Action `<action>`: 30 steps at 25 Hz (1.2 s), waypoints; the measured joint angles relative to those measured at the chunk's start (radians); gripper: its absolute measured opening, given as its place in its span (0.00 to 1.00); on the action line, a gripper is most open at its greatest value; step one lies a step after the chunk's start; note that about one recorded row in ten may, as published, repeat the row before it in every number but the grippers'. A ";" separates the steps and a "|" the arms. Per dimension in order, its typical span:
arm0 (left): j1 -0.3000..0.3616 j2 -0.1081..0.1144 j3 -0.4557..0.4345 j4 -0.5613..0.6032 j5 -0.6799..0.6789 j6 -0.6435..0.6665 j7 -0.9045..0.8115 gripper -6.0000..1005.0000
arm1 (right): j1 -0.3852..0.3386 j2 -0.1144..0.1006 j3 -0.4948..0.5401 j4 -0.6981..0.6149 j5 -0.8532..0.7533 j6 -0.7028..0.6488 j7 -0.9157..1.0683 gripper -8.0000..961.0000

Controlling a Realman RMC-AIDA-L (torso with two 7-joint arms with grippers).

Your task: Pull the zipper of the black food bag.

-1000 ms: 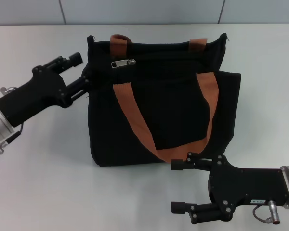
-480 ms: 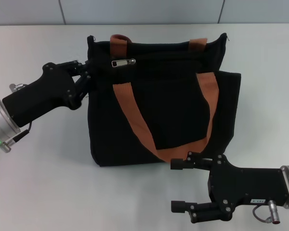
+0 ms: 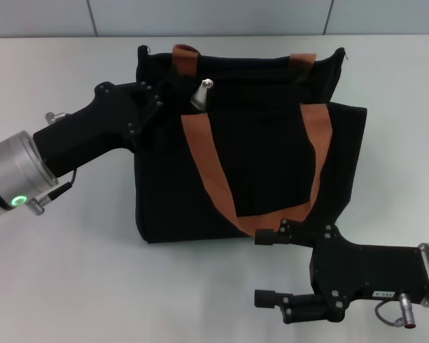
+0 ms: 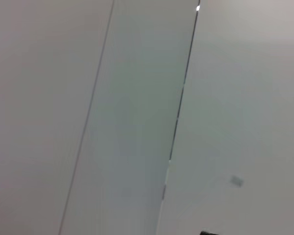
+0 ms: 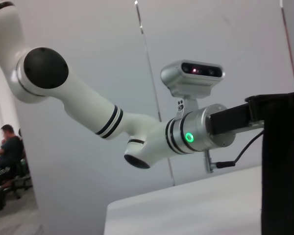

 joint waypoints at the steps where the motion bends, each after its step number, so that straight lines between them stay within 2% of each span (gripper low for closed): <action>1: -0.007 0.000 0.000 -0.006 0.000 0.007 0.003 0.03 | -0.003 0.000 0.000 0.000 0.006 0.000 0.000 0.85; 8: -0.046 0.000 -0.001 -0.019 0.000 0.019 -0.012 0.03 | -0.009 0.000 0.000 0.002 0.018 0.000 -0.001 0.85; 18: -0.045 -0.001 -0.005 -0.036 -0.019 0.061 -0.013 0.03 | -0.039 -0.002 0.001 0.011 0.120 -0.015 -0.011 0.85; 30: -0.101 0.000 -0.008 -0.103 -0.048 0.092 0.060 0.03 | -0.039 0.000 0.008 0.024 0.208 -0.076 -0.014 0.84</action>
